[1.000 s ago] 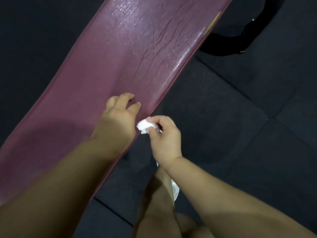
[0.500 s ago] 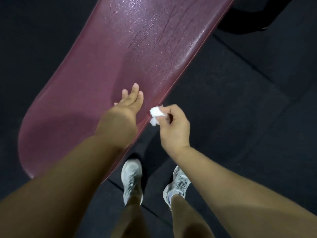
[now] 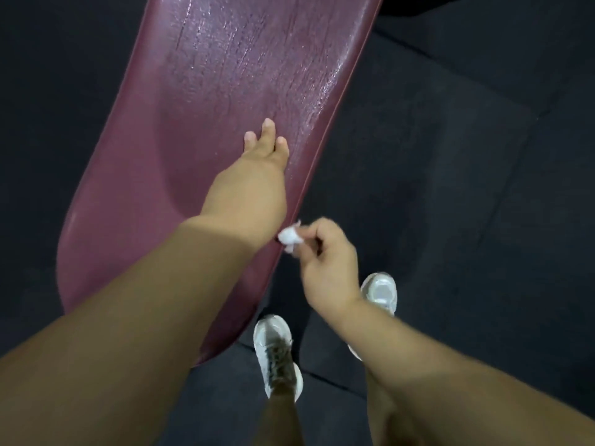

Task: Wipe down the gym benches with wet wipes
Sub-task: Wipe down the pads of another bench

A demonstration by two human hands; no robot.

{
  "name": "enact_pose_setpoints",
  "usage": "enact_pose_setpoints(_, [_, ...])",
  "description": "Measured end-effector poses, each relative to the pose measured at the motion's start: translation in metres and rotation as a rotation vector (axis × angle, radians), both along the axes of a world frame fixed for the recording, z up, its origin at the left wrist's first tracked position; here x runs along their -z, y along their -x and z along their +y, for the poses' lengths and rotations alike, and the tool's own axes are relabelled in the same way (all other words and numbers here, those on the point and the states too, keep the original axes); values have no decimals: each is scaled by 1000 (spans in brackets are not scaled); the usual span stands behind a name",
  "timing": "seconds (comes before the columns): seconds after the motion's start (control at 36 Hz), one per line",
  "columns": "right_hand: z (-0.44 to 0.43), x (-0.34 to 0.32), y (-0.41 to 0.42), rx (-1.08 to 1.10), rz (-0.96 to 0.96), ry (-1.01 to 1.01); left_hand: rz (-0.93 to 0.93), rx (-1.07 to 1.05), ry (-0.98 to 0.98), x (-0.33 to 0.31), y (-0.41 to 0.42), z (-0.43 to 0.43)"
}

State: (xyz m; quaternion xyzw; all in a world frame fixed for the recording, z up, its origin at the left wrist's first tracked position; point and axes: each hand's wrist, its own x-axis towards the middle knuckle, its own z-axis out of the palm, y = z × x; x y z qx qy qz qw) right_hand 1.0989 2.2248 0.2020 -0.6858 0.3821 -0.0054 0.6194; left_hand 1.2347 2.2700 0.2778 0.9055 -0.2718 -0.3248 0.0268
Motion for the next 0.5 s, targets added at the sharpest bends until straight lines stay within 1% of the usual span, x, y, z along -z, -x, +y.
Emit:
enact_pose_setpoints(0.03, [10,-1,8,-2,-5,-25,-7,18,1,-1,2,3])
enact_pose_setpoints(0.08, [10,-3,4,33,-13,-13,-16,47,15,-5,7,9])
enact_pose_setpoints(0.17, [-1,-10,-19,151,-70,-34,-1,109,21,-13,21,32])
enact_pose_setpoints(0.25, [-12,-15,-37,244,-50,-11,24,149,1,-19,35,65])
enact_pose_setpoints(0.31, [-10,-13,-39,257,-26,6,36,141,-29,-22,42,86])
enact_pose_setpoints(0.42, [37,-2,-2,245,68,128,54,118,-76,-21,59,123])
enact_pose_setpoints(0.44, [55,-1,15,226,79,137,58,109,-73,-19,64,132])
enact_pose_setpoints(0.5, [88,-7,49,153,87,78,79,68,-59,-17,75,149])
